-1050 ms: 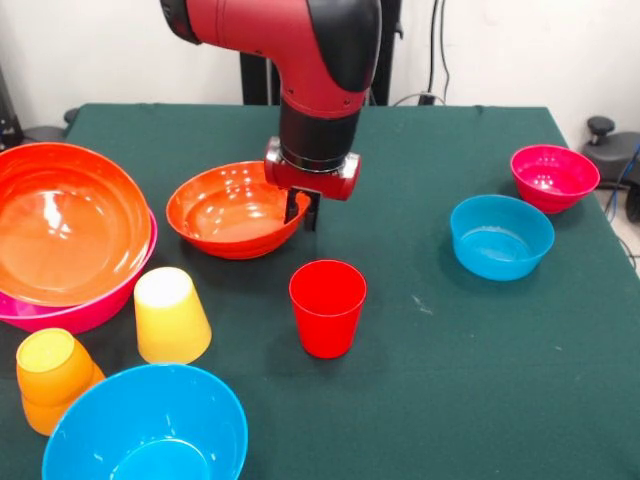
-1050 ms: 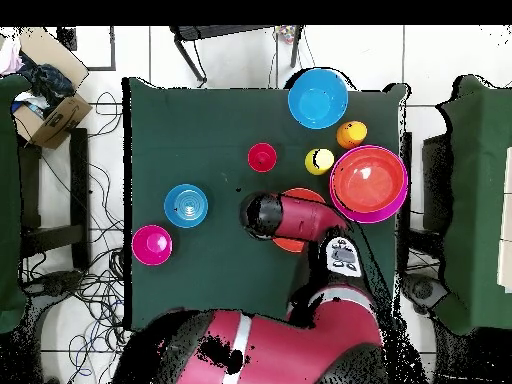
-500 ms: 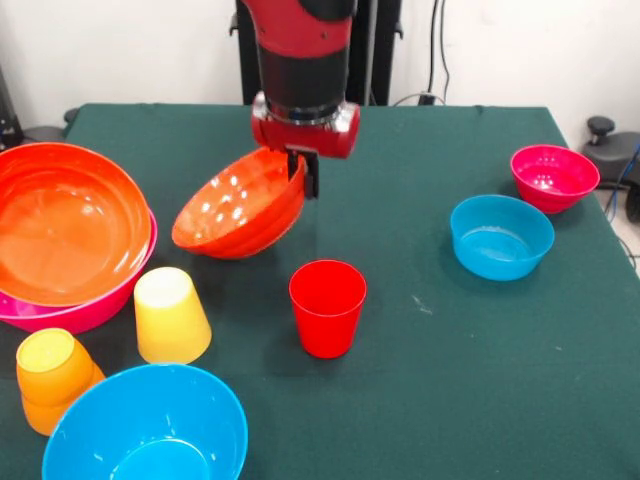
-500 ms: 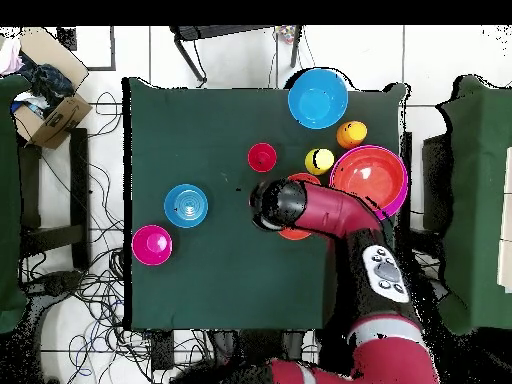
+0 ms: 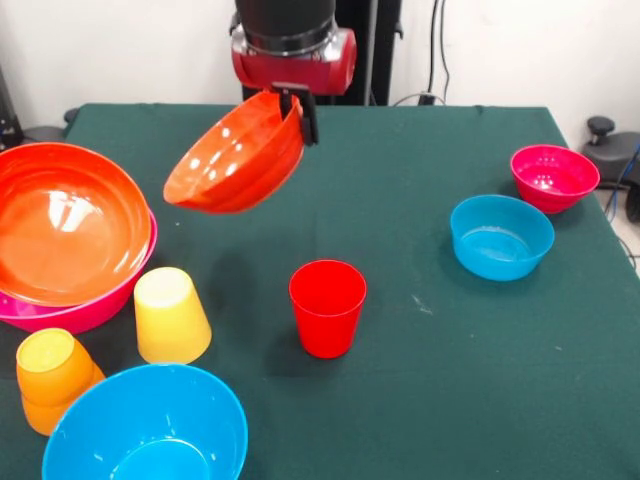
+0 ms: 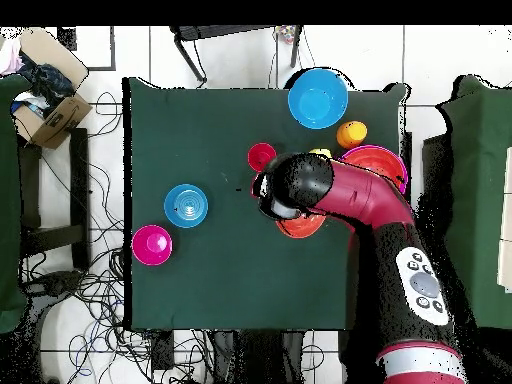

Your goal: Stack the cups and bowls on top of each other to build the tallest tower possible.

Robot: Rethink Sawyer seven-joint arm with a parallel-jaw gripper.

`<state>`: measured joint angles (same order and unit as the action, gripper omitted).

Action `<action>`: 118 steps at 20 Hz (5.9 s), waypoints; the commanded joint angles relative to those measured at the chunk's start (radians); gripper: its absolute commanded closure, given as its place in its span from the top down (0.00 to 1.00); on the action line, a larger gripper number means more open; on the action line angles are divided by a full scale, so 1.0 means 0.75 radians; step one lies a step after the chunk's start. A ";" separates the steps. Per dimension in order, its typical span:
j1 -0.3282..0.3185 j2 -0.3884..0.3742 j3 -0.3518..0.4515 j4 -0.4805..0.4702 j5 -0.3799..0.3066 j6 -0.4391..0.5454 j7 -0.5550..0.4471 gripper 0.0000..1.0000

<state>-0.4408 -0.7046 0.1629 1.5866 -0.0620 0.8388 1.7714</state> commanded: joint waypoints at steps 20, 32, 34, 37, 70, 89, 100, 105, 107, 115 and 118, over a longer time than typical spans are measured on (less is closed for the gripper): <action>-0.015 0.154 0.023 -0.507 -0.375 0.306 -0.236 0.00; -0.037 0.250 -0.106 -0.594 -0.518 0.233 -0.040 0.00; -0.020 0.294 -0.133 -0.664 -0.576 0.196 -0.041 0.00; 0.007 0.359 -0.182 -0.758 -0.554 0.188 0.123 0.00; 0.072 0.598 -0.317 -1.168 -0.093 0.409 0.402 0.00; 0.124 0.643 -0.348 -1.188 0.092 0.410 0.542 0.00; 0.146 0.658 -0.370 -1.178 0.202 0.362 0.623 0.00; 0.164 0.666 -0.397 -1.189 0.235 0.391 0.654 0.00; 0.167 0.663 -0.405 -1.177 0.247 0.390 0.654 0.00; 0.182 0.640 -0.421 -1.087 0.300 0.355 0.698 0.00; 0.187 0.627 -0.427 -1.030 0.320 0.339 0.718 0.00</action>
<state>-0.3337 -0.2006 -0.1980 0.7038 0.1579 1.0878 2.1052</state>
